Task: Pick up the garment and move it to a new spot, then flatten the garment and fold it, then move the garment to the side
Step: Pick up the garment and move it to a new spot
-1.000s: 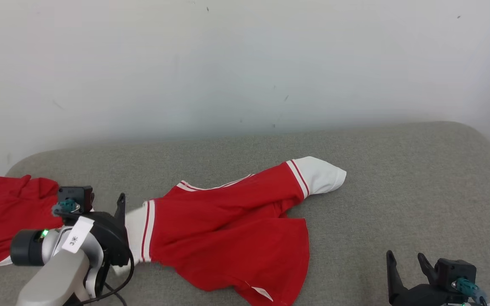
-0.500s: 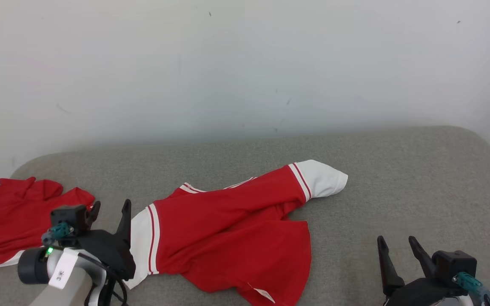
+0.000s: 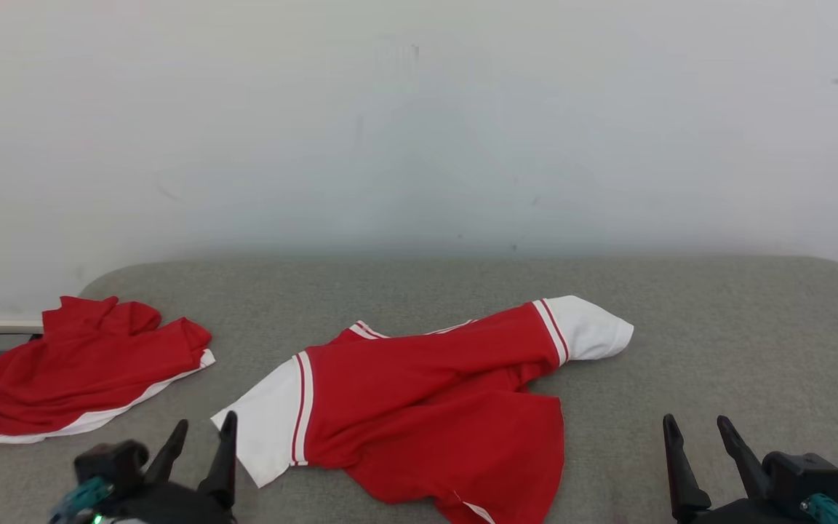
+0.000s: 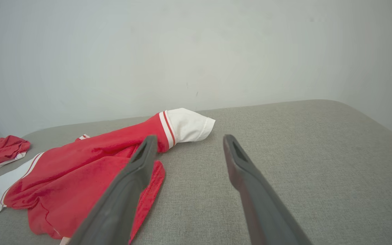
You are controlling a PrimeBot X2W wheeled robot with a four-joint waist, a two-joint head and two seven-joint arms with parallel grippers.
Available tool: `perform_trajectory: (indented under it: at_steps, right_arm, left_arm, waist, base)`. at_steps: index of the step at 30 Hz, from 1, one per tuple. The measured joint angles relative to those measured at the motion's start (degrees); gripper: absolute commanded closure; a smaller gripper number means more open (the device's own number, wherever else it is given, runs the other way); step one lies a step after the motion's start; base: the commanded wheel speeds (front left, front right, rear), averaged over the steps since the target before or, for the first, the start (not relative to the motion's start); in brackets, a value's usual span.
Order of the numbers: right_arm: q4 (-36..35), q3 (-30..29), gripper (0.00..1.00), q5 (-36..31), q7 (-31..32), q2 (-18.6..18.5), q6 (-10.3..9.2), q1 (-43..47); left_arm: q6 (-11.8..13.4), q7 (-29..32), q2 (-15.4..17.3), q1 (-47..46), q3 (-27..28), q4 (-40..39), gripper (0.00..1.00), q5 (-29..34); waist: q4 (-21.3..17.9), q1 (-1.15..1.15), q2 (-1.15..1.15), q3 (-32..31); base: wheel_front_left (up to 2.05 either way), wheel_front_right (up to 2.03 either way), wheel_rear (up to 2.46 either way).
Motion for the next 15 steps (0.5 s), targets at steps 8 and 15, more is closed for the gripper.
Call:
perform_trajectory:
  at_steps: [8, 15]
  right_arm:
    - [-1.9, -2.4, 0.0, 0.7, -3.1, 0.5, -1.75, 1.6]
    - [-2.1, -3.7, 0.0, 1.6, -4.3, 0.7, -2.44, 4.3]
  left_arm:
    - [0.1, -0.1, -1.9, 12.5, 13.5, -7.8, 0.0, -2.3]
    - [0.1, -0.1, -4.0, 16.9, 17.8, -15.6, 0.0, -1.5]
  waist:
    - [2.3, 0.0, 0.0, -1.4]
    - [3.6, 0.0, 0.0, -1.6]
  base:
    - [0.0, 0.0, 0.0]
    - [0.0, 0.0, 0.0]
